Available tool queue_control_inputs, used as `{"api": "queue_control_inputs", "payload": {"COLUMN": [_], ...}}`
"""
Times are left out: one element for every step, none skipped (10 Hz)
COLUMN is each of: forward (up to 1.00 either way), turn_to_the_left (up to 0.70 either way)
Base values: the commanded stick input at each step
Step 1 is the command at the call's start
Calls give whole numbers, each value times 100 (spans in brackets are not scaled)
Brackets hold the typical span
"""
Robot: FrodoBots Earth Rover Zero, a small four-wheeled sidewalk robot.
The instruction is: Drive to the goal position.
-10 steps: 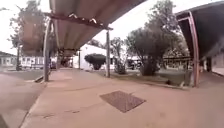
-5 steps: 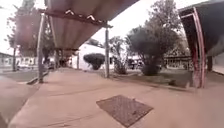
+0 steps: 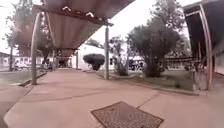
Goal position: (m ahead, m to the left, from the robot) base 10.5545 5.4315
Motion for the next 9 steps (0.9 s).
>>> {"api": "queue_control_inputs", "payload": {"forward": [70, 70, 70, 70, 70, 70, 70, 70, 70], "turn_to_the_left": [34, 30, 26, 0, 0, 0, 0, 0, 0]}}
